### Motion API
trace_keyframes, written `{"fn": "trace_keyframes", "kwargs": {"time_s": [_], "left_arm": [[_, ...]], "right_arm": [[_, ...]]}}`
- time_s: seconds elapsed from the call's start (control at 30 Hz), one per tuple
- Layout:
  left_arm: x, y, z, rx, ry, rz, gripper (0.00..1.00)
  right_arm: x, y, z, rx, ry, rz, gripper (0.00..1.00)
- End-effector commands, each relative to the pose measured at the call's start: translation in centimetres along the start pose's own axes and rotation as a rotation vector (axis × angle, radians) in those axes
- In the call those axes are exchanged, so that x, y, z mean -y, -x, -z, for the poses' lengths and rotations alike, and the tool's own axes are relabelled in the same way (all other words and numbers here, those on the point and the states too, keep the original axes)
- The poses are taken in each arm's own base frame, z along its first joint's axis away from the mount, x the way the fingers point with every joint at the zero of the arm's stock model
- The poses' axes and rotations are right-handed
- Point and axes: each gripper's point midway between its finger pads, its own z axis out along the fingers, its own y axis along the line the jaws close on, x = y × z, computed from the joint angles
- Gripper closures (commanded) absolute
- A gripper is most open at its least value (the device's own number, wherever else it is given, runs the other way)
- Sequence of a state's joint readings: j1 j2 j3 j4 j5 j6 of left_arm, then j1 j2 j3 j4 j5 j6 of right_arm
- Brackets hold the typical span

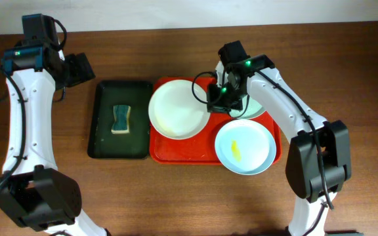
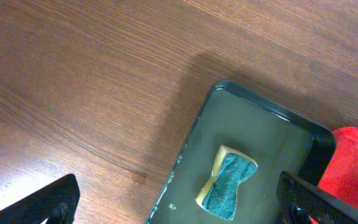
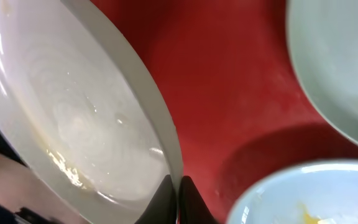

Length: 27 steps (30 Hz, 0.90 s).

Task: Clean dirty plates on tray and stack at the side

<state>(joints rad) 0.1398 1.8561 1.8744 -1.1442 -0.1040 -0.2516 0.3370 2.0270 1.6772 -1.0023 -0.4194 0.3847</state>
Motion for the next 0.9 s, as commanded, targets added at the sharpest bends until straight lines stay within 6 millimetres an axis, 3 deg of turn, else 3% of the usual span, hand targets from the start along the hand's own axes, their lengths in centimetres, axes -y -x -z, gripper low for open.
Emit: {"fn": "trace_keyframes", "kwargs": {"time_s": [0.0,0.27,0.47,0.57,0.7,0.87], "left_arm": [[0.2,0.2,0.4,0.009,-0.013,0.013,0.01],[0.2,0.2,0.4,0.009,-0.013,0.013,0.01],[0.2,0.2,0.4,0.009,-0.013,0.013,0.01],[0.2,0.2,0.4,0.009,-0.013,0.013,0.01],[0.2,0.2,0.4,0.009,-0.013,0.013,0.01],[0.2,0.2,0.4,0.009,-0.013,0.013,0.01]], "right_arm": [[-3.2,0.6,1.2,0.058,0.083,0.067,0.96],[-7.3,3.5,-0.3,0.275,0.017,0.071,0.96],[-11.2,4.0,-2.6,0.437,-0.075,0.181,0.96],[-12.1,4.1,-3.1,0.516,-0.142,0.212,0.96],[-12.7,5.1,-2.0,0.664,-0.244,0.223,0.96],[-14.0,6.3,0.7,0.783,-0.296,0.324,0.96]]}}
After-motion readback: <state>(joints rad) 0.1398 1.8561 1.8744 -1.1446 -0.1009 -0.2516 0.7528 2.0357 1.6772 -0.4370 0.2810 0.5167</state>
